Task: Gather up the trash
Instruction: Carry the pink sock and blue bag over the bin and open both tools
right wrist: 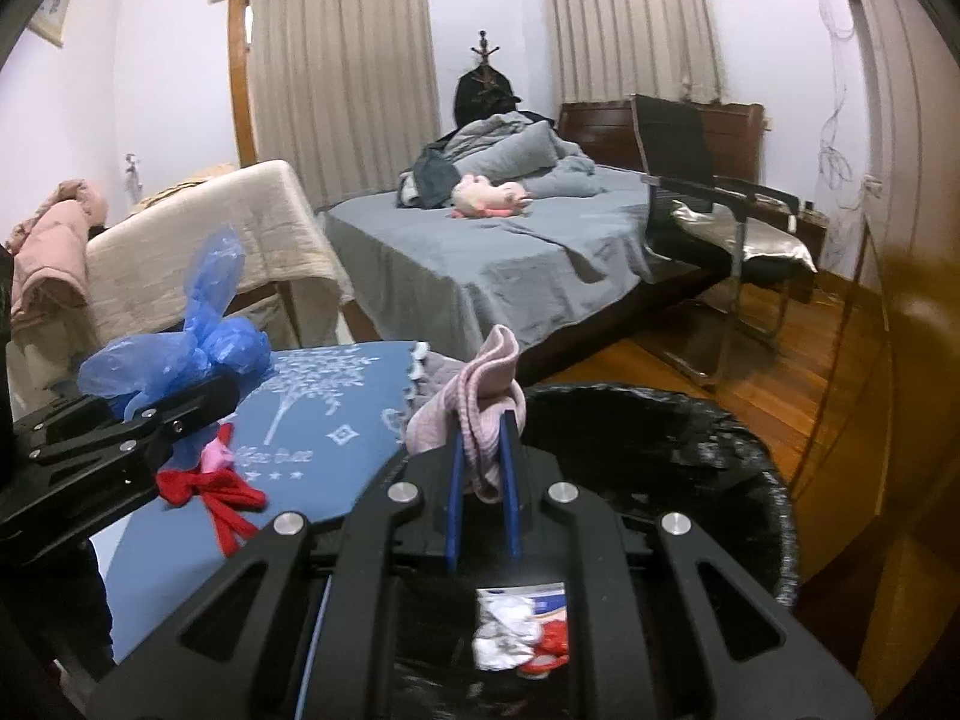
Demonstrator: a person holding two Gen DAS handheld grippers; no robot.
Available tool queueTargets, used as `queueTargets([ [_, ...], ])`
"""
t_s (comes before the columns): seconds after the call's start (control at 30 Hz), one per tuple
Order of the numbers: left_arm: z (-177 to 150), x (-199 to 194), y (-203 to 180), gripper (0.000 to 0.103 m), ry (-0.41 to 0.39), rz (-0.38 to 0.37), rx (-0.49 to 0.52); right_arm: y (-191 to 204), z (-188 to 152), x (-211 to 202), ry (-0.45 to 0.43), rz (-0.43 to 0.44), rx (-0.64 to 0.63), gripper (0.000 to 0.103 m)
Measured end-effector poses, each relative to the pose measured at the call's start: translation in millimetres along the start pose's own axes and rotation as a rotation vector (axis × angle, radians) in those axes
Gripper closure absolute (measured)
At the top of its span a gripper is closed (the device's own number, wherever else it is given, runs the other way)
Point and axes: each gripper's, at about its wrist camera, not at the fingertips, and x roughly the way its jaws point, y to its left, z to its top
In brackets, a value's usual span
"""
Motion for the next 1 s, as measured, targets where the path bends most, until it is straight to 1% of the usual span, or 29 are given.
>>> queueTargets([
  [0.23,2,18,-26,0.06,0.002,-0.05,0.028,-29,-4,-3,0.002,-0.062,0.028,0.092],
  [0.47,-1,30,-47,0.06,0.013,-0.085,0.052,-50,-11,-2,0.013,-0.102,0.055,0.092],
  [1.0,-8,57,-69,0.06,0.05,-0.134,0.076,-79,-25,8,0.048,-0.161,0.089,0.092],
])
